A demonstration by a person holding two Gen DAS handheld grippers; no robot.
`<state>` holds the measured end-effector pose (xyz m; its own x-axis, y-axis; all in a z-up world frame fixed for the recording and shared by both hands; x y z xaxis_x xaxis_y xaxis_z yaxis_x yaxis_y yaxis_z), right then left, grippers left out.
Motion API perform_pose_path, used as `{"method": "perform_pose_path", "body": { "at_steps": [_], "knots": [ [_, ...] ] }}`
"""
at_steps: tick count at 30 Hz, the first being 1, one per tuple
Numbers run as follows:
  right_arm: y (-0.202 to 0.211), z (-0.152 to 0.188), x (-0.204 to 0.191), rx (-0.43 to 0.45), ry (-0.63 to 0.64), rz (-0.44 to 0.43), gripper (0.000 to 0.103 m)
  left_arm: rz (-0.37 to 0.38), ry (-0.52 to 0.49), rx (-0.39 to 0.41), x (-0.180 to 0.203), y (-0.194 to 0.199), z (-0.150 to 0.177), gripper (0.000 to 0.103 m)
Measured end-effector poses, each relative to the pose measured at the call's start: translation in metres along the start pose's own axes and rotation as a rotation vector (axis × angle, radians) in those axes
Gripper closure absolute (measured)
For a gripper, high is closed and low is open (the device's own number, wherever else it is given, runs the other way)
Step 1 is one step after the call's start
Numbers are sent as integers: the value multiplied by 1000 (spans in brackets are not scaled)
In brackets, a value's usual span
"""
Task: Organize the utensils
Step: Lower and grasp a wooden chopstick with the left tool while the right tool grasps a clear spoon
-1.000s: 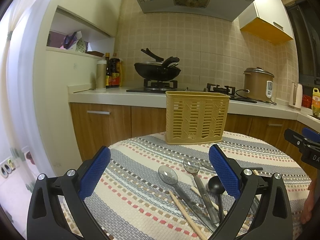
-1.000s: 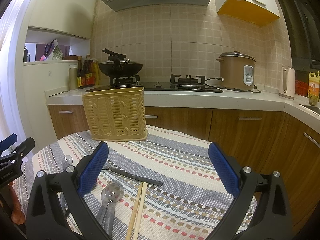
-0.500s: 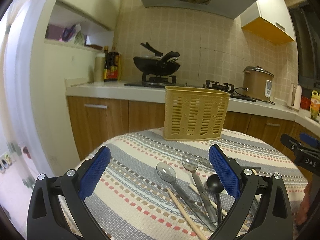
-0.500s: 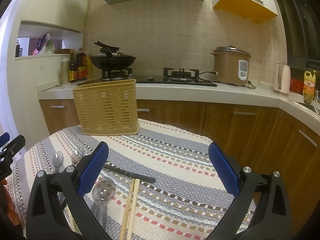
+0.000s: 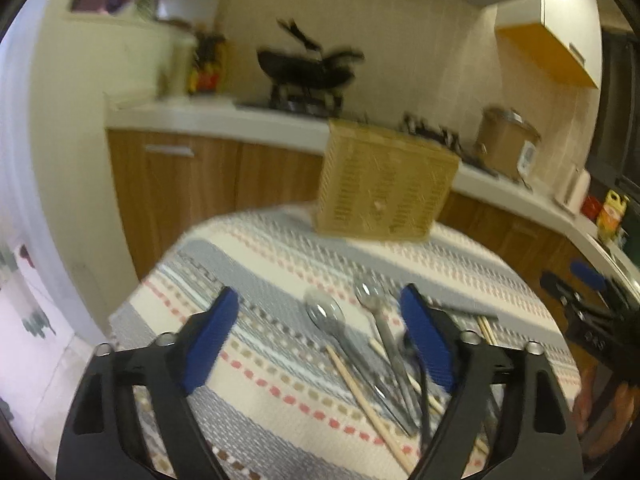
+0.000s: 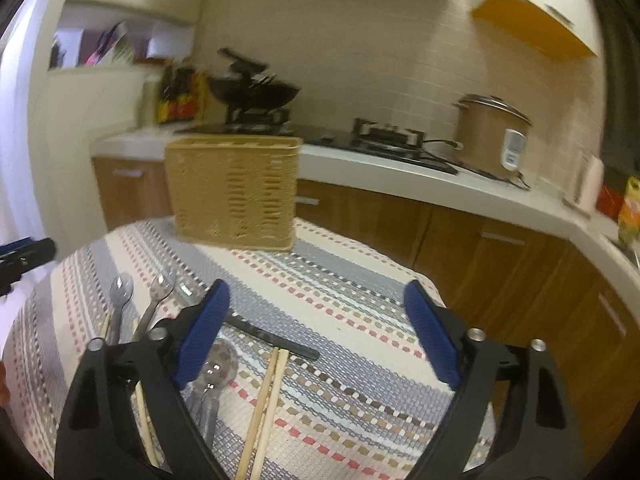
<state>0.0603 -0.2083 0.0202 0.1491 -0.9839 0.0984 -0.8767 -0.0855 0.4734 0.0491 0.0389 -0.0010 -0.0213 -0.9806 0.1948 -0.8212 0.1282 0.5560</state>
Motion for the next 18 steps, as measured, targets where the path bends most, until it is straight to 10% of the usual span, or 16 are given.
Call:
{"method": "perform_pose_path", "body": {
  "at_steps": [4,18],
  "knots": [
    [-11,-19,-10,-73,68,-63,36,86,73,-130,-10,-13,-4,35],
    [-4,-40,-35,-49,205,-28,41,40,21,-86,-9,1,-17,40]
  ]
}}
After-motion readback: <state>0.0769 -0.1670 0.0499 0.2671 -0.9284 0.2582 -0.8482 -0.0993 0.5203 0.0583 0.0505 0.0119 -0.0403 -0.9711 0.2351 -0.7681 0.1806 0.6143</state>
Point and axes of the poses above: each gripper's, at about its wrist camera, not at the fingertips, and y roughly against the way its jaws point, x to its right, z to its underside, the point moved 2 cm from there along -y, roughly the way its jaws point, and after that the axes turned 3 degrees about -z, right-handed, at the moved point
